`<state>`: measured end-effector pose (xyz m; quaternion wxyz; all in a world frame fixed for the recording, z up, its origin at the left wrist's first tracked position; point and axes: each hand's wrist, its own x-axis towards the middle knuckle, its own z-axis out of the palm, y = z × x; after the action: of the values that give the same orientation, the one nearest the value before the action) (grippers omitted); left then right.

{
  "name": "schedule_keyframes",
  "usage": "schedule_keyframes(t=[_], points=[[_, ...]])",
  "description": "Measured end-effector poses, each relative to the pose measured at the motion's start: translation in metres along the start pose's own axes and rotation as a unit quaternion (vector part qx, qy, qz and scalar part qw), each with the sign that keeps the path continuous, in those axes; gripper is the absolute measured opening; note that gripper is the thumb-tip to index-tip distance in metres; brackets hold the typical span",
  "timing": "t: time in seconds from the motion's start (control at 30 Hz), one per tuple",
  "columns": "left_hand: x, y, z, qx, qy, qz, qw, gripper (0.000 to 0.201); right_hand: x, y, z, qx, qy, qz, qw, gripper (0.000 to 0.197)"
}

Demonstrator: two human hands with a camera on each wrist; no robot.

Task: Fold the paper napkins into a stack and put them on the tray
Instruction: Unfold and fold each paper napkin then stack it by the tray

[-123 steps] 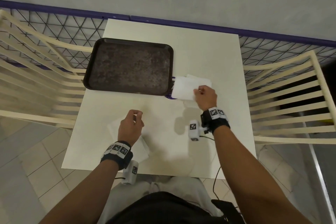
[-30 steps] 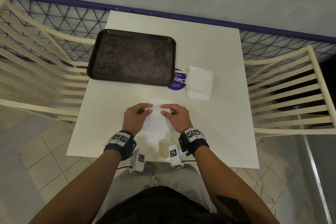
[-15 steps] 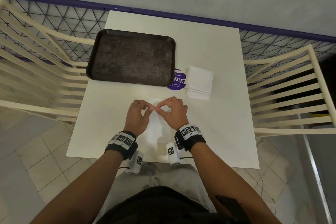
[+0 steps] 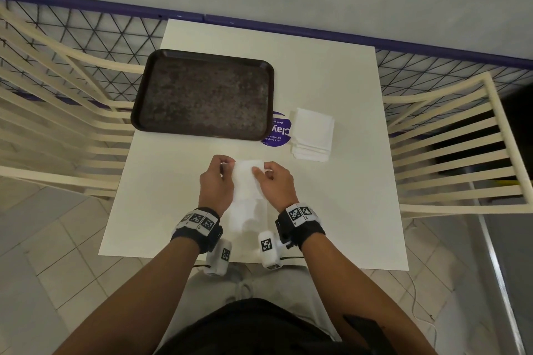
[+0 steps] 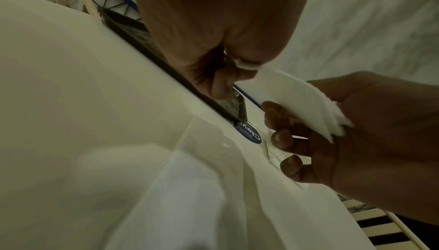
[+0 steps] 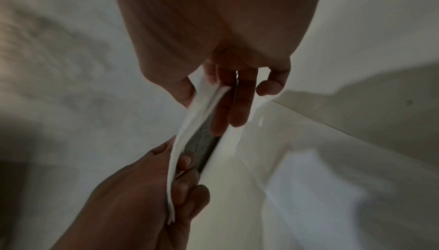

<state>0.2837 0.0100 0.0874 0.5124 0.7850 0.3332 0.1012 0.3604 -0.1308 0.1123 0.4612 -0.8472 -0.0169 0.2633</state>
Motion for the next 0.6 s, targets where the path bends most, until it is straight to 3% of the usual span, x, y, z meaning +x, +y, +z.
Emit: schedule_keyframes(t=[0.03, 0.1, 0.17, 0.3, 0.43, 0.6], points=[[0.001, 0.001, 0.001, 0.003, 0.005, 0.002, 1.000, 0.017, 0.000, 0.001, 0.000, -0.011, -0.013, -0.002, 1.000, 0.018], [0.003, 0.003, 0.001, 0.005, 0.013, 0.005, 1.000, 0.016, 0.003, 0.003, -0.003, -0.036, -0.033, -0.012, 0.999, 0.026], [0.005, 0.004, 0.002, 0.008, 0.012, 0.004, 1.000, 0.016, 0.011, 0.002, -0.011, -0.034, -0.028, -0.007, 0.999, 0.016], [0.008, 0.000, 0.003, 0.015, -0.050, -0.041, 0.998, 0.025, 0.050, -0.007, -0.050, -0.030, 0.052, -0.007, 0.998, 0.006], [0.006, -0.010, 0.000, 0.041, -0.090, -0.064, 0.993, 0.022, 0.093, -0.013, -0.105, -0.066, 0.143, 0.025, 0.987, 0.012], [0.001, -0.015, -0.003, 0.070, -0.101, -0.085, 0.989, 0.023, 0.123, -0.005, -0.137, -0.109, 0.166, 0.078, 0.977, 0.029]])
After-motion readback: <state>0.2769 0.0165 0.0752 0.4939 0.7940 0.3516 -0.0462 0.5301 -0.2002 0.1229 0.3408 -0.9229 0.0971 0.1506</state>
